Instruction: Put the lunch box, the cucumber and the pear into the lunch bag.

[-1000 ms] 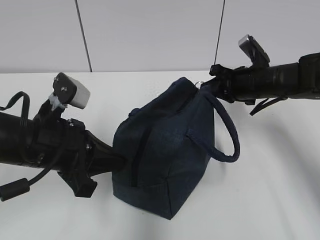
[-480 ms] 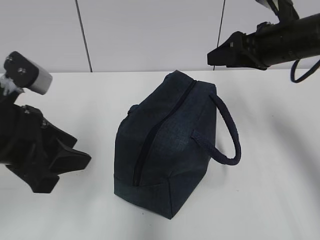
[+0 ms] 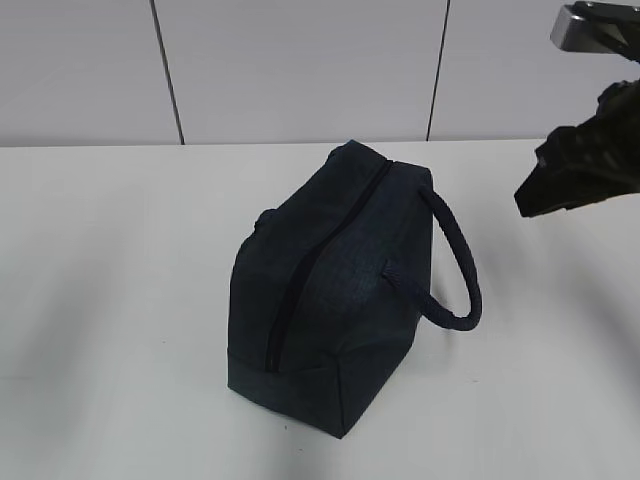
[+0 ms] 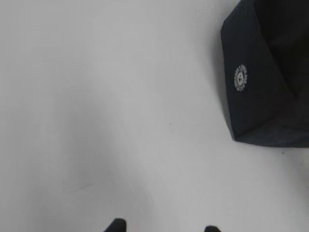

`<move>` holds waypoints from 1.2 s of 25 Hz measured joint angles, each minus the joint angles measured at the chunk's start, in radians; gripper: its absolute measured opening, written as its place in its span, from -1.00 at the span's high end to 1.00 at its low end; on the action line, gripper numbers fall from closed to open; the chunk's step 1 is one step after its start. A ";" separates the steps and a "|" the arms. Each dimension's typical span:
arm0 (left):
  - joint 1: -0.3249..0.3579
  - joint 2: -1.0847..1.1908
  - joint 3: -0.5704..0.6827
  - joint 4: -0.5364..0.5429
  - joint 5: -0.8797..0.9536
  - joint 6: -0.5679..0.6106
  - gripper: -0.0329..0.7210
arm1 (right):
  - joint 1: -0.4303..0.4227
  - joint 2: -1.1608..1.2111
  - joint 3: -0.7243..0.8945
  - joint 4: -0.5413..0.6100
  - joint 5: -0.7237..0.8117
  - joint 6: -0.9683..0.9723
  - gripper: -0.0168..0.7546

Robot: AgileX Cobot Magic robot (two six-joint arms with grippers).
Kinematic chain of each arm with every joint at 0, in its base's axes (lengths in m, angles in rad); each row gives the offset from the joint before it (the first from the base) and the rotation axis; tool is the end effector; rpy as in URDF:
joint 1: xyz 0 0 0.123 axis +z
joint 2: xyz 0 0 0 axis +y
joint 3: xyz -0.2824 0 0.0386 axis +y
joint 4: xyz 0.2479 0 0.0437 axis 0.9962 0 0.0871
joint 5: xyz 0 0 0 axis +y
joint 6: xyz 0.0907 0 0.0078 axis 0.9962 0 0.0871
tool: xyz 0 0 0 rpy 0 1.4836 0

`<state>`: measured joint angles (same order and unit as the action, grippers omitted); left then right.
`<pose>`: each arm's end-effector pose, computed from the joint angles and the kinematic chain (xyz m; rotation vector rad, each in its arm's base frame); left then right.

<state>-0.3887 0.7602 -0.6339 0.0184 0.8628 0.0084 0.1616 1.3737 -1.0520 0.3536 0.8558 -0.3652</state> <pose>0.1205 -0.0480 0.2862 0.4974 2.4274 -0.1407 0.2671 0.0677 0.2939 -0.4667 2.5719 0.3591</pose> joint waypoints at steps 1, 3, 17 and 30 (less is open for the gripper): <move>0.000 -0.047 0.000 0.000 0.027 -0.015 0.10 | 0.017 -0.039 0.033 -0.005 0.000 0.021 -0.09; 0.000 -0.158 0.000 0.002 0.071 -0.029 0.10 | 0.049 -0.117 0.101 -0.009 0.000 0.055 -0.09; 0.000 -0.627 0.064 0.029 0.244 -0.034 0.11 | 0.061 -0.831 0.473 -0.143 0.151 0.168 -0.08; 0.000 -0.776 0.115 0.034 0.245 -0.034 0.11 | 0.063 -1.382 0.542 -0.354 0.286 0.257 0.16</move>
<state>-0.3887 -0.0159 -0.5194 0.0522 1.1075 -0.0253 0.2246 -0.0080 -0.5103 0.0000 1.1415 -0.1080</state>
